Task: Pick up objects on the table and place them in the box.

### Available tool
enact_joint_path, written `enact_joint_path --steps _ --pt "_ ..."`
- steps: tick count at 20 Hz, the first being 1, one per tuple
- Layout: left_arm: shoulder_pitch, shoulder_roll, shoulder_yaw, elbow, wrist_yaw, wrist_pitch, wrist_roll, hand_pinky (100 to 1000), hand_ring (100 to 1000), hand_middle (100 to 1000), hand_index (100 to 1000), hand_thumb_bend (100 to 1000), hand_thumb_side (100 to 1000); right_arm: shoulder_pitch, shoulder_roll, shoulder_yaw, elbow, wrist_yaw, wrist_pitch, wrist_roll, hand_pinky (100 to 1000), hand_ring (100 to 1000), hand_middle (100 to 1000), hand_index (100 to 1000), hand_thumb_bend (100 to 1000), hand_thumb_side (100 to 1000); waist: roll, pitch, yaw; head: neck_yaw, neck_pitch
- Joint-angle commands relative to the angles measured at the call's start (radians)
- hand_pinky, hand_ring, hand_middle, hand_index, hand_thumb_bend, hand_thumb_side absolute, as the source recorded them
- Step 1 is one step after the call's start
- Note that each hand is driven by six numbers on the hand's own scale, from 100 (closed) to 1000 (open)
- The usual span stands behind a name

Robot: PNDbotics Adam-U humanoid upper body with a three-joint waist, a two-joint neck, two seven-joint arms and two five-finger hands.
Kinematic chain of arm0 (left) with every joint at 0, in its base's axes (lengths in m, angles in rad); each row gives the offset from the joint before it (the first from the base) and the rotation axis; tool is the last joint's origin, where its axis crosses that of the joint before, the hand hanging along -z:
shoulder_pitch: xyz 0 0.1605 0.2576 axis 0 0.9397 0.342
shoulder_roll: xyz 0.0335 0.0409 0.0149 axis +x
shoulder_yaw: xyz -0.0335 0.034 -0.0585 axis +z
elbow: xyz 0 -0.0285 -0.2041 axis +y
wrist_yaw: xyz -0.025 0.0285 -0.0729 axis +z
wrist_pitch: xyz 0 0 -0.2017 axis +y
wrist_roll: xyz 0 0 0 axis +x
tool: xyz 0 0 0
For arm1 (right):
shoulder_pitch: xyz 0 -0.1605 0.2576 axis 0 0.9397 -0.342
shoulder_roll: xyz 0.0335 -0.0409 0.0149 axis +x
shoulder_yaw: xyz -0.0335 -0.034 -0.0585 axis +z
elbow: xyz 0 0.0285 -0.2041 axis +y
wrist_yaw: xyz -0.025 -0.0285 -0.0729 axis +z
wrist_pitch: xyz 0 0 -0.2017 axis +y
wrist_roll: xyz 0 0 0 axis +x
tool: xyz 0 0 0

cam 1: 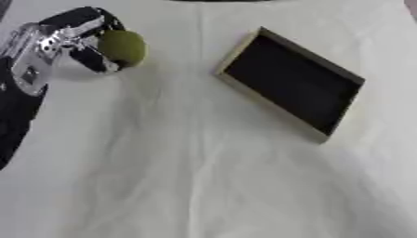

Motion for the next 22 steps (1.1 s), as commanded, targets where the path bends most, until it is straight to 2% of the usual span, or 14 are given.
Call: enact_joint_path --steps 1,3,6,10,14,18,22 --pt "-0.014 0.020 -0.002 -0.036 -0.043 0.015 0.123 558 596 539 624 279 100 -0.006 -0.016 -0.004 -0.021 -0.004 0.002 0.000 847 706 665 766 100 770 -0.002 -0.024 0.000 0.004 -0.007" --pt "-0.010 0.024 -0.017 -0.062 -0.052 0.005 0.156 562 597 542 627 279 100 -0.004 -0.016 -0.005 -0.021 -0.004 0.003 -0.001 846 705 665 766 100 769 -0.002 -0.025 0.003 0.001 -0.005" --pt "0.003 0.041 -0.046 -0.152 -0.054 -0.021 0.157 559 600 515 631 282 100 -0.001 -0.017 -0.008 -0.021 -0.003 0.002 -0.003 846 705 664 766 100 768 -0.002 -0.029 0.007 -0.005 0.000" --pt "0.018 0.066 -0.089 -0.319 -0.018 -0.048 0.107 565 601 509 631 286 100 0.003 -0.020 -0.013 -0.021 -0.001 0.000 -0.008 845 705 664 766 100 761 -0.002 -0.037 0.014 -0.010 0.006" --pt "0.023 0.075 -0.156 -0.487 0.028 -0.067 0.037 578 604 516 635 299 100 0.003 -0.021 -0.014 -0.021 -0.002 -0.002 -0.009 845 705 665 766 100 755 -0.003 -0.047 0.020 -0.010 0.011" --pt "0.017 0.051 -0.207 -0.620 0.091 -0.066 -0.030 576 608 515 638 305 100 0.000 -0.021 -0.019 -0.021 0.000 -0.006 -0.014 845 706 666 767 100 737 -0.004 -0.056 0.023 -0.010 0.016" --pt "-0.004 -0.011 -0.237 -0.680 0.133 -0.055 -0.089 578 610 516 639 310 100 -0.007 -0.020 -0.029 -0.021 0.001 -0.014 -0.028 844 707 670 768 100 715 -0.006 -0.064 0.024 -0.008 0.021"
